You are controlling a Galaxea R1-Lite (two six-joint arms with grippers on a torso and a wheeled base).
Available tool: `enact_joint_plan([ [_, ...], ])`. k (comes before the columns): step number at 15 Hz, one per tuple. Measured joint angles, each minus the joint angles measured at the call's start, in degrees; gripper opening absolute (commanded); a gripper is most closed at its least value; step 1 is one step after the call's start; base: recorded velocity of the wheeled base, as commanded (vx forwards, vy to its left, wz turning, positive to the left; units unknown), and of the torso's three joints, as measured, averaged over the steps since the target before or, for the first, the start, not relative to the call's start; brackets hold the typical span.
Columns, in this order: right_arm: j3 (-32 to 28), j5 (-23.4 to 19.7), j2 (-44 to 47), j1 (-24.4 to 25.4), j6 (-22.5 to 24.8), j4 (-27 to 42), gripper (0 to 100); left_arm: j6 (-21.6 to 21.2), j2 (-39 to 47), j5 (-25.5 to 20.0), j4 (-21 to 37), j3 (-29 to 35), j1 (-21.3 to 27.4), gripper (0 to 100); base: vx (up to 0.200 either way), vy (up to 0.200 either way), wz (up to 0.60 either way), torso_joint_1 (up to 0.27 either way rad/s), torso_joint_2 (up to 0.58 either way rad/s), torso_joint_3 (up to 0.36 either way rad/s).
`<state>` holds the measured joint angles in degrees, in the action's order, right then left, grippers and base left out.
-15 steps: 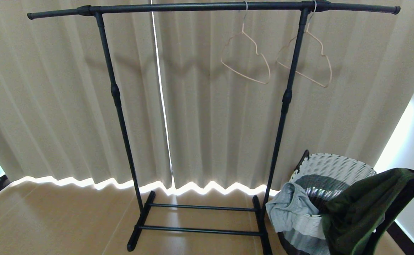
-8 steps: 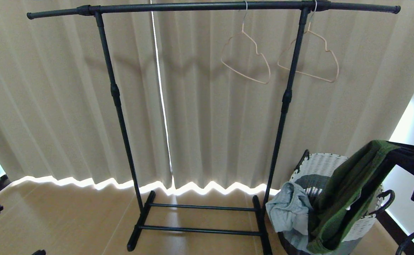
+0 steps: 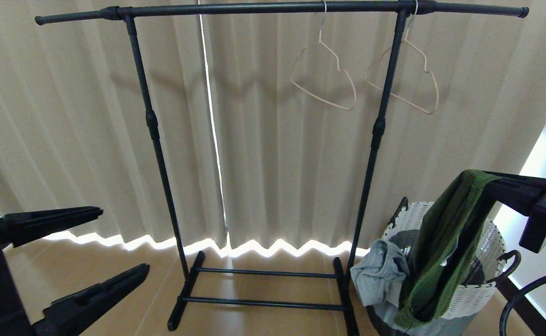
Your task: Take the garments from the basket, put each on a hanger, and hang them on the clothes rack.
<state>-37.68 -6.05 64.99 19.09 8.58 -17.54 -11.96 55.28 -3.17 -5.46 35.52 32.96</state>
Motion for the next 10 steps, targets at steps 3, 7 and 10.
enact_joint_plan([
  [3, -1.95, -0.02, 0.26, 2.23, -3.58, 0.00, 0, 1.38, 9.63, 4.64, -6.03, 2.27, 7.56, 100, 0.000, 0.000, 0.00, 0.000, 0.00, 0.000],
  [7, -4.01, -0.22, 0.33, 5.61, -7.69, -0.51, 0, 6.84, 23.47, 6.69, -9.40, 9.35, 19.48, 100, 0.000, 0.000, 0.00, 0.000, 0.00, 0.000],
  [10, -5.86, -3.56, 0.37, 6.05, -8.58, -0.44, 0, 12.36, 33.19, 8.91, -12.82, 14.64, 26.36, 100, 0.000, 0.000, 0.00, 0.000, 0.00, 0.000],
])
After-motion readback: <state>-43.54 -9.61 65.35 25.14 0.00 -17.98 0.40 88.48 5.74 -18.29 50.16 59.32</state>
